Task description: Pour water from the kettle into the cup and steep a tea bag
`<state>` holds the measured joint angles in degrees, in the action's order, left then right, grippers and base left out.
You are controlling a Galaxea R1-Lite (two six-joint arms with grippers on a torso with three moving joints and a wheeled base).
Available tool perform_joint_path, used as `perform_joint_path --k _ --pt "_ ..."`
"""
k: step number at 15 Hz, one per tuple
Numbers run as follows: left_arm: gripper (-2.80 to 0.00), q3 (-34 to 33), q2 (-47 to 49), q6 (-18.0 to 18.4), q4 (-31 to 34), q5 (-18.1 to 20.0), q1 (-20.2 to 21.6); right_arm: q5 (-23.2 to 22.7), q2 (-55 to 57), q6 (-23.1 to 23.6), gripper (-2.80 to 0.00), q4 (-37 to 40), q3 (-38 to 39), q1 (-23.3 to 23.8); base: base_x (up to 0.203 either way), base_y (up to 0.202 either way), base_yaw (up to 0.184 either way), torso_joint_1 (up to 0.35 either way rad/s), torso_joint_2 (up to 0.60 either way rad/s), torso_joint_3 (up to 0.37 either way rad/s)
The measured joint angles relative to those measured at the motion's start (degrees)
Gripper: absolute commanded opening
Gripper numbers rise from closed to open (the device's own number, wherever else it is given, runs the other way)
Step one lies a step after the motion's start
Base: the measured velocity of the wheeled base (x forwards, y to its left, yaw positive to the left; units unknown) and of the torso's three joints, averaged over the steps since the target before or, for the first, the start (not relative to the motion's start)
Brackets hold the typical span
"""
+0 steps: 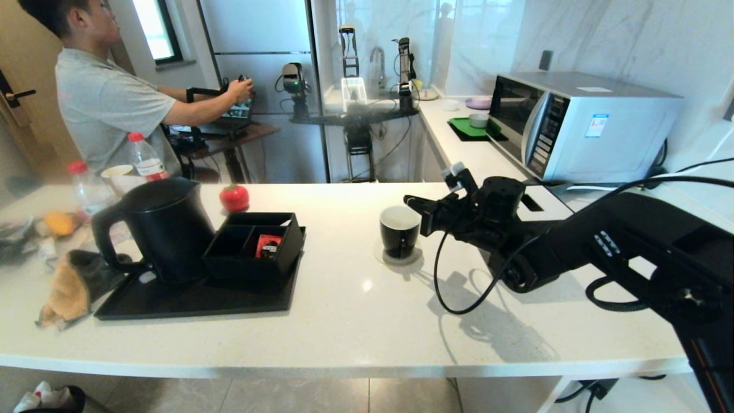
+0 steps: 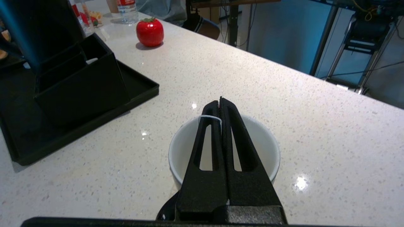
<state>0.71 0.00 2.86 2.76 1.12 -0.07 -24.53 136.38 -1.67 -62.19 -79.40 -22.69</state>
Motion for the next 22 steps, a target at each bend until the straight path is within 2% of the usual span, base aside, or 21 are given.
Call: perform_joint_path --k 8,17,22 --pt "-2.8 0.0 0.0 0.0 0.0 0.0 0.0 0.0 -0.4 -0.1 -2.8 0.6 0.0 0.0 0.0 0.0 0.0 0.0 0.0 0.0" --pt "-2.8 0.0 0.0 0.0 0.0 0.0 0.0 0.0 -4.4 -0.1 -2.8 7.3 -9.4 0.2 0.0 0.0 0.0 0.0 0.0 0.0" --pt "-2.8 0.0 0.0 0.0 0.0 0.0 0.0 0.0 -5.9 -0.1 -2.8 7.7 -10.2 0.4 0.0 0.0 0.0 0.0 0.0 0.0"
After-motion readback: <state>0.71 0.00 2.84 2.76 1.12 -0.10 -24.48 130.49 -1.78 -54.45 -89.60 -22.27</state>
